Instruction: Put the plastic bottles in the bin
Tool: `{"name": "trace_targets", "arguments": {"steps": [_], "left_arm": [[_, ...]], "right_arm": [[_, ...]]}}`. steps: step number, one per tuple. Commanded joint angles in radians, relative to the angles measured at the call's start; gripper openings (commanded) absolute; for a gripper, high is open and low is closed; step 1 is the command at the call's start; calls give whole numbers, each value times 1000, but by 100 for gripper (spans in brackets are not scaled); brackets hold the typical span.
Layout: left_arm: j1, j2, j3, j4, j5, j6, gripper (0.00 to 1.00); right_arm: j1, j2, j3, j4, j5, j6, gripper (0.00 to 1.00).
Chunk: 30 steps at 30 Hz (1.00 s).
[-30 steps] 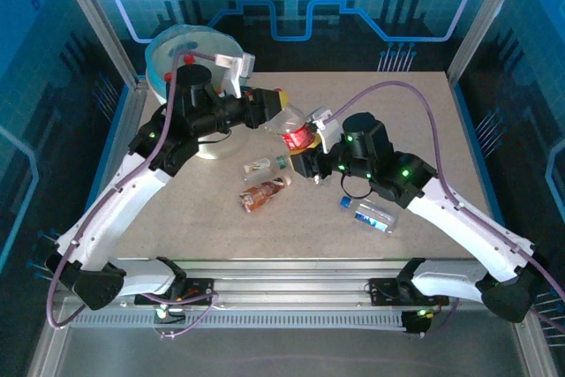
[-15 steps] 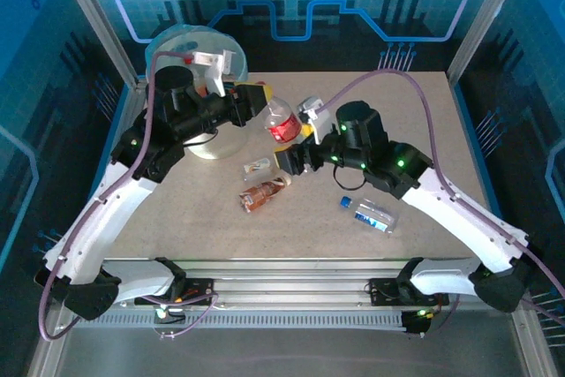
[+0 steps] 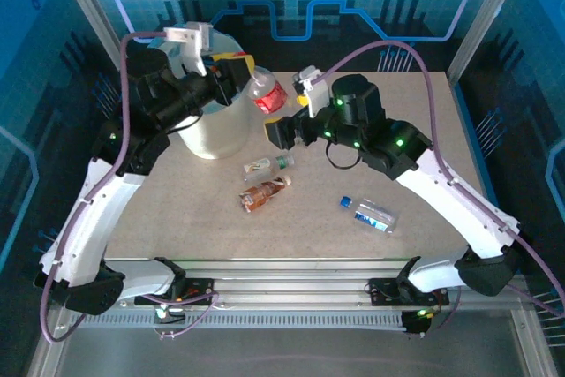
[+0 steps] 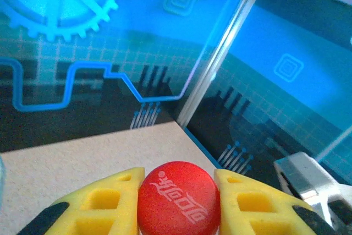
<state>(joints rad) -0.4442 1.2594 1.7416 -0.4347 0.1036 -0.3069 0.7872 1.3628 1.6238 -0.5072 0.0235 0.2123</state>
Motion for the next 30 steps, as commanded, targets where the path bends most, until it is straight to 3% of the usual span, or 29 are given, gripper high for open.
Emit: {"name": "trace_targets", "arguments": {"steps": [1, 8, 16, 30], "left_arm": [[31, 17, 77, -12, -72, 51, 0], [103, 77, 213, -21, -116, 72, 0], [182, 166, 317, -18, -225, 152, 0], [421, 325, 435, -54, -175, 116, 0]], "right_arm": [[14, -7, 52, 25, 57, 41, 100], [14, 0, 88, 131, 107, 122, 100], [14, 126, 225, 130, 149, 205, 100], [44, 380, 500, -30, 99, 259, 99]]}}
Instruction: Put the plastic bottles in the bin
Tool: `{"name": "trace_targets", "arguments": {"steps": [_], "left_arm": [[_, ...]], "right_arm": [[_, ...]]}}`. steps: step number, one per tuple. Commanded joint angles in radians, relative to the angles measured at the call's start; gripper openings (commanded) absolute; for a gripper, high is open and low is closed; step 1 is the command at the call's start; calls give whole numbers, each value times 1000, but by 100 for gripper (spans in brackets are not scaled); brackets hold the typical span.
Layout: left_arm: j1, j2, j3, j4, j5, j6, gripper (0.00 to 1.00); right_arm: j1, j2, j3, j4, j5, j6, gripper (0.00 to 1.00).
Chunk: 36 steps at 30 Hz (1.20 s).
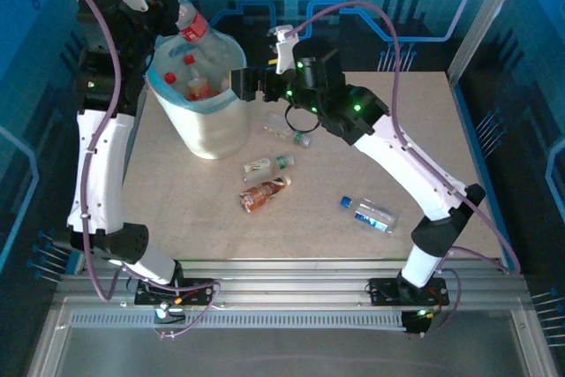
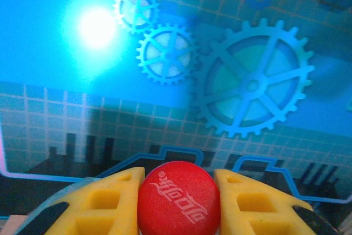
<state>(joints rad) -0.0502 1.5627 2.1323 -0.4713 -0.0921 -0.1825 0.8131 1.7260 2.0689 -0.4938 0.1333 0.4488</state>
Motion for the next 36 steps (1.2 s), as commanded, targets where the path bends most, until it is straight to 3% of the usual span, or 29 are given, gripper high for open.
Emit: {"name": "trace_targets", "arguments": {"steps": [1, 15, 36], "left_arm": [[35, 33, 49, -30, 27, -8, 0], [67, 103, 10, -84, 122, 2, 0], [67, 117, -271, -43, 273, 34, 0]], "right_arm": [[18, 22, 59, -50, -9, 22, 99], [26, 15, 24, -78, 41, 18, 98], [24, 10, -38, -92, 78, -18, 100]]}}
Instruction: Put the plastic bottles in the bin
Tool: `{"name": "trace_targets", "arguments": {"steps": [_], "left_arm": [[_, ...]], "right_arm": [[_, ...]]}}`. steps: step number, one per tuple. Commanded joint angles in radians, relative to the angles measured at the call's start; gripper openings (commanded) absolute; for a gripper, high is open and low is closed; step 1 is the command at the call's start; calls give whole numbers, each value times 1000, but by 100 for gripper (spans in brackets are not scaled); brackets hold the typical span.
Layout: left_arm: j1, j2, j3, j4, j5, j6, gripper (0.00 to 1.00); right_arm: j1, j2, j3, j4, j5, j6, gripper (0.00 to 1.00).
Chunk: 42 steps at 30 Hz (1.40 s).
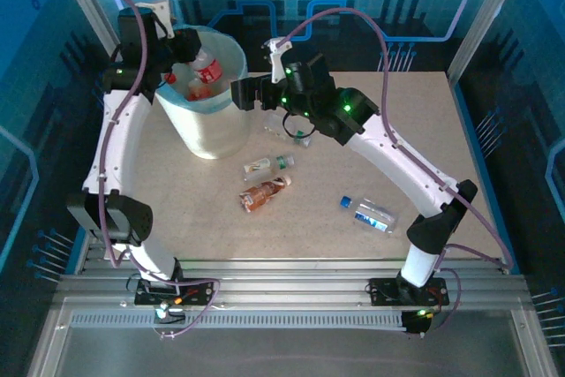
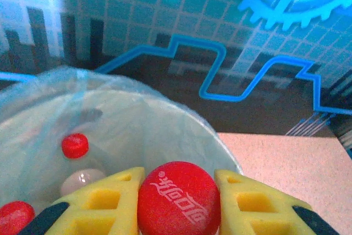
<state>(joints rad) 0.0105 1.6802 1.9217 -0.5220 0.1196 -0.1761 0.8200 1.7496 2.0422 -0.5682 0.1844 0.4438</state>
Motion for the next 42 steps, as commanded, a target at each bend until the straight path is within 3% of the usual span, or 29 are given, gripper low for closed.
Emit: {"name": "trace_targets", "arguments": {"steps": [1, 4, 9, 16, 19, 20, 21, 24, 26, 32, 37, 42], "left_arm": [[4, -6, -92, 20, 75, 35, 0], [1, -13, -166, 45, 109, 61, 1], [-13, 1, -199, 27, 115, 102, 41], [-20, 18, -163, 10, 140, 94, 65], [-25, 21, -157, 5, 144, 94, 66], [-26, 21, -157, 3, 145, 95, 65], [-27, 19, -159, 2, 147, 97, 57], [-27, 12, -181, 19, 135, 97, 21], [-28, 9, -198, 22, 113, 110, 7], [-30, 4, -282, 21, 30, 186, 0], [-32, 17, -353, 70, -27, 243, 0], [-40, 55, -334, 44, -7, 265, 0]], "right_arm": [[16, -16, -17, -20, 30, -14, 100], [14, -18, -34, -19, 35, -11, 100], [12, -18, -36, -31, 35, -12, 100], [11, -18, -35, -33, 37, -14, 100], [11, -18, -36, -35, 34, -10, 100], [11, -16, -37, -35, 33, -11, 100], [11, -17, -36, -36, 31, -9, 100], [11, -14, -37, -38, 27, -10, 100], [10, -12, -37, -41, 27, -9, 100], [11, -10, -43, -43, 24, -9, 100], [10, -4, -39, -44, 25, -15, 100], [9, 2, -30, -50, 25, -16, 100]]}}
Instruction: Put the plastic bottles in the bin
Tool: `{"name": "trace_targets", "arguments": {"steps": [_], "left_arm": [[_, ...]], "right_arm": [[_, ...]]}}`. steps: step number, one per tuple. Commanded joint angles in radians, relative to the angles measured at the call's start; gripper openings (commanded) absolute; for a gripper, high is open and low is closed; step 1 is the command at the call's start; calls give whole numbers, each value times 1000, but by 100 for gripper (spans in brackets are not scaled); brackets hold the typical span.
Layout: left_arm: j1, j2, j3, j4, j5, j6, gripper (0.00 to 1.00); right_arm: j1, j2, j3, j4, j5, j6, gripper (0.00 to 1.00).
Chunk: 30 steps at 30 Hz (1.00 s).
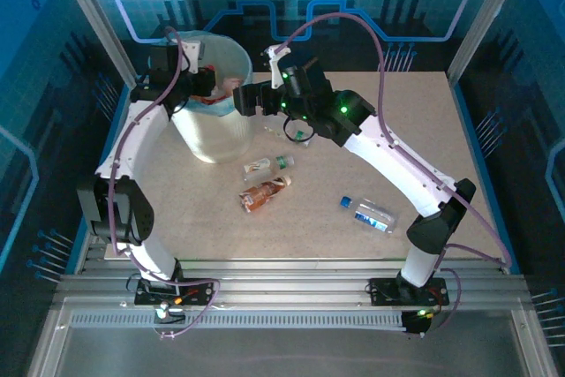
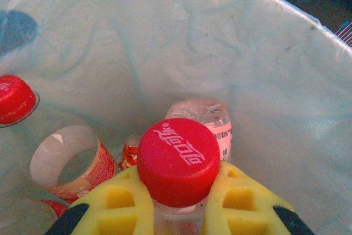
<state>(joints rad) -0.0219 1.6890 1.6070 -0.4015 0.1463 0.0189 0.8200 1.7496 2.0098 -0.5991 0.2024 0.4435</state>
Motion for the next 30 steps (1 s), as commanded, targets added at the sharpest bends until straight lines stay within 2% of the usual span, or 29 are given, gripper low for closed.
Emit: {"name": "trace_targets", "arguments": {"steps": [1, 2, 3, 4, 7, 9, 12, 16, 21, 26, 30], "left_arm": [[-8, 48, -11, -85, -15, 64, 0], [-9, 46, -5, -86, 6, 54, 2], [-9, 40, 4, -86, 45, 41, 10], [-9, 30, 16, -87, 73, 29, 26], [-9, -5, 61, -90, 138, -6, 59], [-7, -31, 102, -101, 132, -32, 77], [-7, -76, 173, -125, 62, -55, 99], [-7, -145, 261, -162, -50, -78, 99], [-7, -265, 249, -163, -95, -102, 99], [-24, -433, 73, -108, 32, -79, 99], [-127, -563, -104, -78, 118, 0, 99]], "right_arm": [[10, 3, 3, -20, 6, -14, 100], [10, 4, 4, -21, 5, -14, 100], [9, 2, 7, -22, 4, -15, 100], [10, 4, 10, -24, 2, -15, 100], [9, 4, 21, -31, 1, -20, 100], [10, 1, 27, -33, 0, -22, 100], [10, -8, 28, -39, -5, -21, 100], [10, -35, 22, -59, 4, -39, 100], [5, -114, -63, -94, 44, -92, 100], [-19, -238, -250, -162, 35, -221, 100], [-26, -356, -461, -210, 18, -383, 100]]}}
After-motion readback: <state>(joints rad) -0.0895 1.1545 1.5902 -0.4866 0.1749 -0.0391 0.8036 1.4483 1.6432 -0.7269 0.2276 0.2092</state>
